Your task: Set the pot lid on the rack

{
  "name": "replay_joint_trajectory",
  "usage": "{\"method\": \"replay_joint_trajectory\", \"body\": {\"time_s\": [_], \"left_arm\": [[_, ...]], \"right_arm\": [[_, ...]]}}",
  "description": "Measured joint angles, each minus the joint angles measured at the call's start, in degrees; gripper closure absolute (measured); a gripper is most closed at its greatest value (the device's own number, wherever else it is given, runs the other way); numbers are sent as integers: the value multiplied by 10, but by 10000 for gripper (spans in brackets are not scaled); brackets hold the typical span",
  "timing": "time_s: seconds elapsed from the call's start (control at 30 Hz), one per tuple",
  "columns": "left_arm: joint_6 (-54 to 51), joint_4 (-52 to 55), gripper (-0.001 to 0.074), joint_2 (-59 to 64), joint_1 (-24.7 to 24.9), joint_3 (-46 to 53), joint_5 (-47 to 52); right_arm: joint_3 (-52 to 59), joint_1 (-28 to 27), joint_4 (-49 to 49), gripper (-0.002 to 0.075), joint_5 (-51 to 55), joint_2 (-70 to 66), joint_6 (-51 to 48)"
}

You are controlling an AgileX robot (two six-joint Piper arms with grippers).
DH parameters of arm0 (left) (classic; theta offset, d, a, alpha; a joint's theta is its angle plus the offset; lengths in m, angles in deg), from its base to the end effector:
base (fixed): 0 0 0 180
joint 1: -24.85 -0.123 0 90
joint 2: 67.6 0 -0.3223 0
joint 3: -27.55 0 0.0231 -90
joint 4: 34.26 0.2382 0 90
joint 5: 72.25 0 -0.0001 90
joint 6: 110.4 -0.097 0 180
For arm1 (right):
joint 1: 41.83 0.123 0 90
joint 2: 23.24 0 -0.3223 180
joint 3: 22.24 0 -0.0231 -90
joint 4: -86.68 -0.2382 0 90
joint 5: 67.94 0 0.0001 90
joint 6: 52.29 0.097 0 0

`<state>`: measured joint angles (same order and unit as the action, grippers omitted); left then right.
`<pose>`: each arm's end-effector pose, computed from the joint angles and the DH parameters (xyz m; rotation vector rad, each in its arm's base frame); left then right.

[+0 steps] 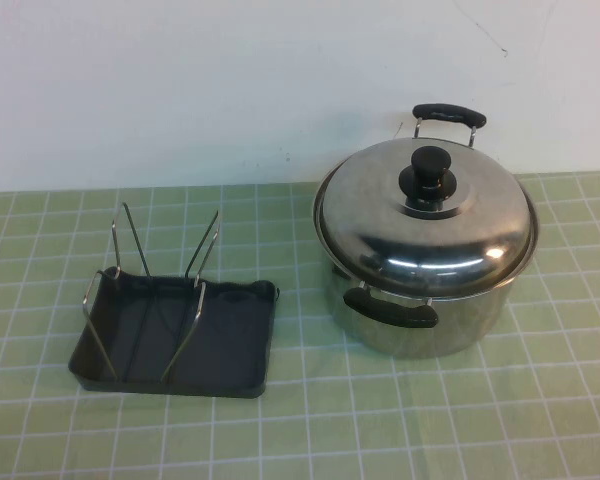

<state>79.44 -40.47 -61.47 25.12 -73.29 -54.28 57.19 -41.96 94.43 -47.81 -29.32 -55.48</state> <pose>0.0094 -0.0033 0.1778 -0.2195 1.7929 -0.2295 0.0085 -0.0045 0.1729 -0.1337 1.8391 -0.1722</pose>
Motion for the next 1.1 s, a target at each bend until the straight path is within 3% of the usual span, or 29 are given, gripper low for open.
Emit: {"method": "replay_joint_trajectory", "body": {"time_s": [0.77,1.1], "left_arm": [[0,0,737,0,0,0,0],[-34,3,737,0,0,0,0]], "right_arm": [[0,0,6,727,0,0,-9],[0,0,113,727,1,0,-11]]}}
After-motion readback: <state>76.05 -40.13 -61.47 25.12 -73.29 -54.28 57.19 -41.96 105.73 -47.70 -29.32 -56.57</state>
